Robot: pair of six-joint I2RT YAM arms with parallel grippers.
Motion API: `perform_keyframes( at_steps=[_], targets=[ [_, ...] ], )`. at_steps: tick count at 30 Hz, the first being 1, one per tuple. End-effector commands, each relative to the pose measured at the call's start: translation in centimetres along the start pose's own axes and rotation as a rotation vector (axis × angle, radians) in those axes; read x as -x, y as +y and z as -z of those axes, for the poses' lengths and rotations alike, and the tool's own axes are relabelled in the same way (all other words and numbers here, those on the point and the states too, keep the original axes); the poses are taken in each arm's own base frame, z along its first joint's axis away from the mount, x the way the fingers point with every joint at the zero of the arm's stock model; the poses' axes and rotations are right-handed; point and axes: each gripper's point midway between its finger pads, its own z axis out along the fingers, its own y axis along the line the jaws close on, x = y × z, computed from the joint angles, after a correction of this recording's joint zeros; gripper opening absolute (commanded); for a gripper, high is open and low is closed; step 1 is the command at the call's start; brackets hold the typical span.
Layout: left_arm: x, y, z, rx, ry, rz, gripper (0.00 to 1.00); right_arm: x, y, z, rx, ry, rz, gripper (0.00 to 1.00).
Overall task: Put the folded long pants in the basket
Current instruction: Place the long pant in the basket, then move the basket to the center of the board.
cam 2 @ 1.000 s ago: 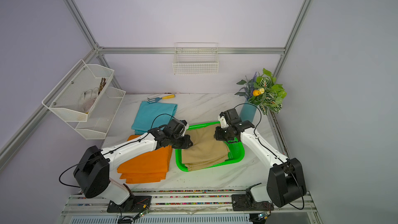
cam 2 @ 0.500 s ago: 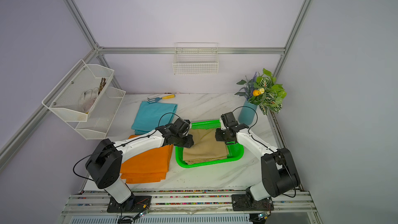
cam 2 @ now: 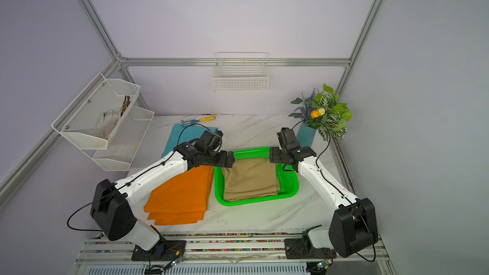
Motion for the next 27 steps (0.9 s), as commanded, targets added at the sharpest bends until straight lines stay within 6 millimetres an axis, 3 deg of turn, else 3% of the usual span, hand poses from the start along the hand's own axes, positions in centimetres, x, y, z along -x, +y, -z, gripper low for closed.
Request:
perform_keyframes(
  at_steps=[1, 4, 9, 13, 15, 17, 18, 21, 24, 27],
  targets=[
    [-2.5, 3.6, -0.1, 0.027, 0.071, 0.067, 0.92, -2.6, -3.4, -0.6, -0.119, 0.084, -0.009, 0.89],
    [-4.9, 4.6, -1.2, 0.008, 0.131, 0.082, 0.85, -3.2, -4.0, -1.5, -0.074, 0.111, -0.085, 0.90],
    [-6.4, 3.2, -2.8, -0.090, 0.184, 0.133, 0.78, -4.2, -4.7, -3.4, -0.056, 0.147, -0.130, 0.83],
    [-6.5, 2.8, -3.4, -0.112, 0.199, 0.141, 0.71, -5.2, -5.0, -4.5, -0.053, 0.172, -0.139, 0.68],
    [-6.7, 2.8, -3.6, -0.116, 0.202, 0.138, 0.53, -5.8, -4.9, -5.1, -0.042, 0.181, -0.146, 0.51],
    [-6.7, 2.7, -3.9, -0.122, 0.205, 0.143, 0.29, -6.5, -4.6, -5.7, -0.022, 0.198, -0.153, 0.43],
    [-6.6, 2.7, -4.0, -0.121, 0.206, 0.144, 0.24, -6.6, -4.4, -5.8, -0.010, 0.202, -0.159, 0.43],
    [-6.5, 3.1, -4.6, -0.095, 0.217, 0.147, 0.21, -6.5, -3.0, -6.2, 0.068, 0.203, -0.162, 0.39],
    [-5.7, 3.6, -5.5, -0.067, 0.225, 0.143, 0.07, -5.5, -1.7, -6.7, 0.132, 0.183, -0.185, 0.19],
    [-3.5, 4.3, -6.6, -0.051, 0.196, 0.158, 0.07, -4.1, -1.0, -7.7, 0.156, 0.170, -0.220, 0.18]
  ],
)
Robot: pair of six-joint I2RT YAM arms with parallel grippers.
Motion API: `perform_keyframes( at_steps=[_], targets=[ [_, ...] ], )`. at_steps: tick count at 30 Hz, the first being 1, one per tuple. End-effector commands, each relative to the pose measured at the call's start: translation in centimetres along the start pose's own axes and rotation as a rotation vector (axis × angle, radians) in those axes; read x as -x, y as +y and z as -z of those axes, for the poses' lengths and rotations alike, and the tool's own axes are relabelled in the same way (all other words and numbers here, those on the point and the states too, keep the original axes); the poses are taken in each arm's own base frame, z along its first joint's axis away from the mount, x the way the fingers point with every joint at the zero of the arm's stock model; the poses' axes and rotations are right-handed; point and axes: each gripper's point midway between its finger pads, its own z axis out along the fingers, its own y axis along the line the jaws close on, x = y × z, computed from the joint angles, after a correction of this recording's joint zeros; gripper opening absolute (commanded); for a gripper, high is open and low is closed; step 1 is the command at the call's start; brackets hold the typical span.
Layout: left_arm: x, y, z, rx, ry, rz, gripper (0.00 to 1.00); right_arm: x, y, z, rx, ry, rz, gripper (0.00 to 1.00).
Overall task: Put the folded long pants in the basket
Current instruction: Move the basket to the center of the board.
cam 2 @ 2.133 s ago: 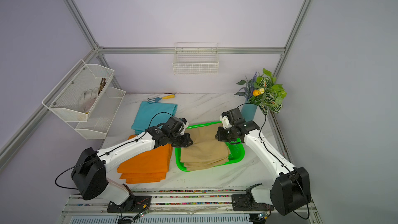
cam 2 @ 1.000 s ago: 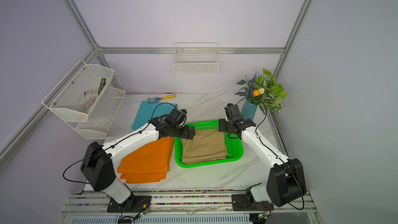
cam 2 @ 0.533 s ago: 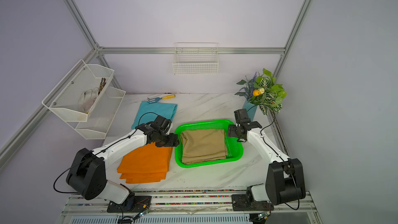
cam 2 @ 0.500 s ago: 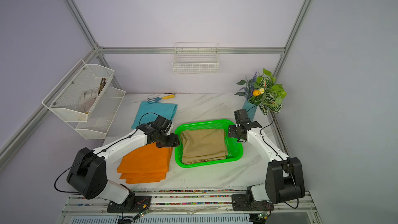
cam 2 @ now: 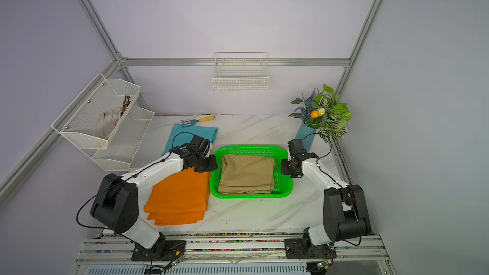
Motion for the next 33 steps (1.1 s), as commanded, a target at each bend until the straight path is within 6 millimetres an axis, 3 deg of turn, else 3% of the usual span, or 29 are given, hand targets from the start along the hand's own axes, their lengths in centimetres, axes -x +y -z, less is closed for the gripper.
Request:
perform_keyframes(
  at_steps=[1, 8, 12, 15, 16, 19, 20, 27, 33],
  targets=[
    [1.2, -1.3, -1.3, -0.032, 0.016, -0.037, 0.07, 3.4, 2.6, -1.5, 0.107, -0.071, -0.110, 0.18],
    [9.2, -2.2, -2.8, -0.056, -0.082, -0.012, 0.07, 9.7, 4.4, -3.1, 0.140, -0.140, -0.135, 0.21],
    [11.3, -2.9, -3.1, -0.054, -0.092, -0.016, 0.12, 11.9, 4.6, -4.0, 0.122, -0.143, -0.133, 0.31],
    [12.1, -2.6, -2.4, -0.028, -0.114, -0.028, 0.27, 12.6, 4.7, -3.5, 0.116, -0.160, -0.142, 0.52],
    [12.3, -2.4, -2.0, -0.021, -0.121, -0.031, 0.37, 12.7, 4.8, -3.2, 0.115, -0.168, -0.145, 0.59],
    [13.0, -1.8, -1.0, -0.006, -0.147, -0.030, 0.81, 13.0, 5.2, -2.1, 0.106, -0.190, -0.146, 0.93],
    [13.3, -1.5, -0.6, 0.003, -0.159, -0.030, 0.99, 13.1, 5.5, -1.7, 0.111, -0.195, -0.141, 0.98],
    [15.6, -0.4, 3.3, 0.070, -0.268, -0.035, 1.00, 11.5, 7.2, 0.5, 0.081, -0.205, -0.101, 0.99],
    [17.1, 0.6, 7.5, 0.151, -0.389, -0.065, 1.00, 10.8, 5.5, 3.7, -0.021, -0.260, -0.087, 0.99]
  ],
)
